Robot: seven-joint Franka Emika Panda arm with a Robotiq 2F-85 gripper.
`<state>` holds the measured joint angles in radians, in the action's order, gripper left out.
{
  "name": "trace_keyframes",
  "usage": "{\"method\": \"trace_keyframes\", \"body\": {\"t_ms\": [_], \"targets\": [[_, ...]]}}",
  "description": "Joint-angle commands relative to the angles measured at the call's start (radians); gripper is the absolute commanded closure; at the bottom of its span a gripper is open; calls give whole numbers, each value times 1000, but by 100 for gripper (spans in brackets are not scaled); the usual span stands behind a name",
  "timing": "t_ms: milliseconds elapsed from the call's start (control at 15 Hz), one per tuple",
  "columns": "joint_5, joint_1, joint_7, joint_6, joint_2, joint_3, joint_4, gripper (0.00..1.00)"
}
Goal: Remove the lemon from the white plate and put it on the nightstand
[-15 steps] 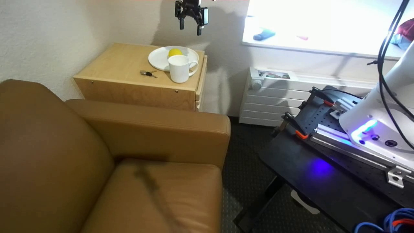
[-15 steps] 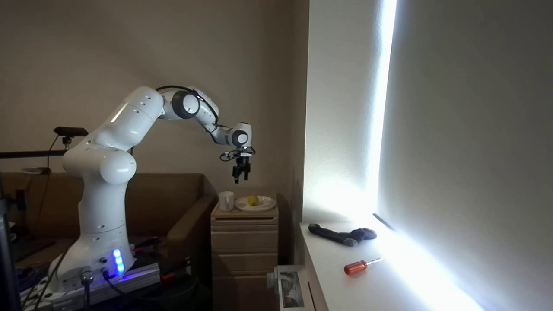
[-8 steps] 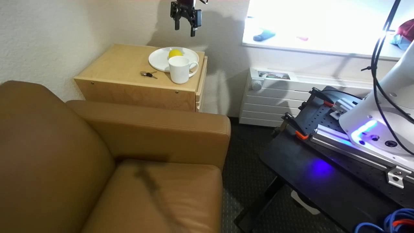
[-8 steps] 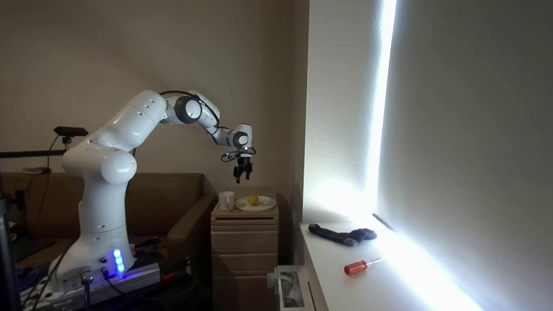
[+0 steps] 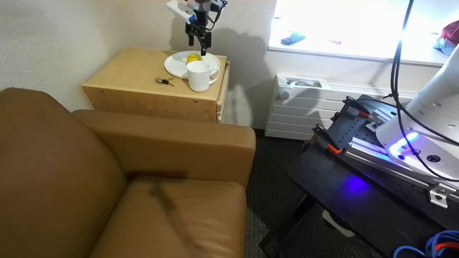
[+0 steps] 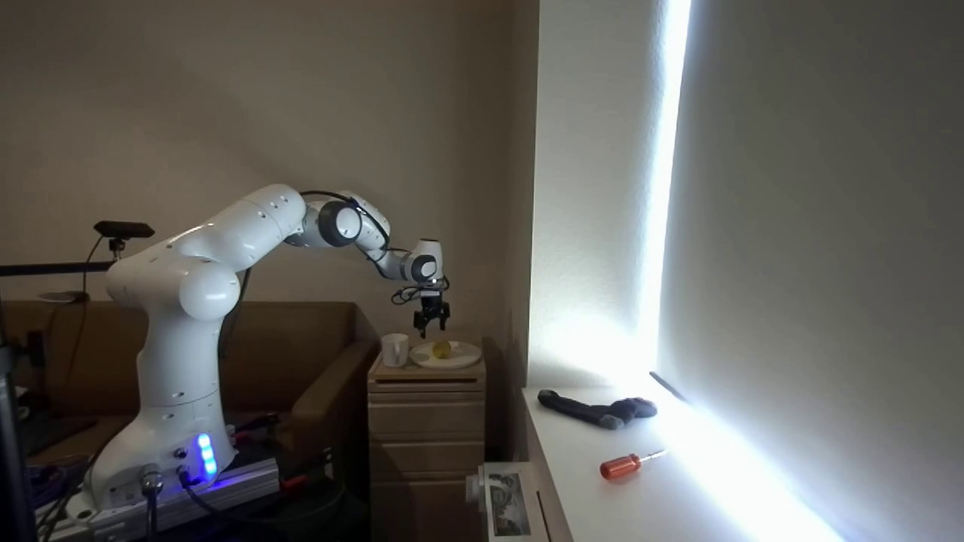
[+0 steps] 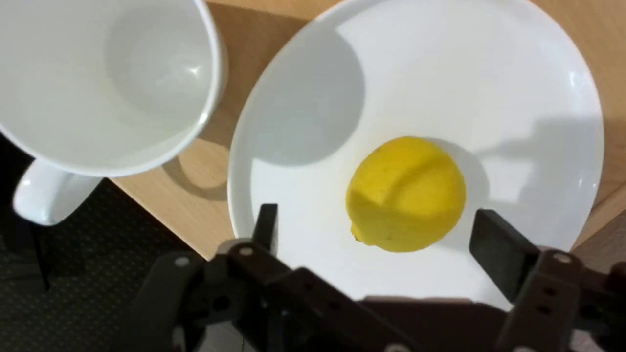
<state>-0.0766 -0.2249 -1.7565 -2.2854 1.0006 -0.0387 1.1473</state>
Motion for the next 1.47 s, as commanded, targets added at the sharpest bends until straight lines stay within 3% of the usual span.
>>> {"method": "trace_keyframes", "body": {"t_ms": [0, 667, 733, 1000, 1067, 1133, 1333, 1400], "targets": [[1, 2, -31, 4, 31, -9, -37, 0], [-3, 8, -53, 20, 142, -12, -141, 0], [1, 3, -42, 8, 100, -11, -87, 0], [2, 4, -44, 9, 119, -11, -117, 0], [1, 5, -36, 8, 123, -8, -121, 7], [2, 6, -34, 11, 126, -7, -124, 26], [-3, 8, -34, 9, 129, -4, -135, 38], [-5, 8, -35, 7, 131, -1, -140, 36]]}}
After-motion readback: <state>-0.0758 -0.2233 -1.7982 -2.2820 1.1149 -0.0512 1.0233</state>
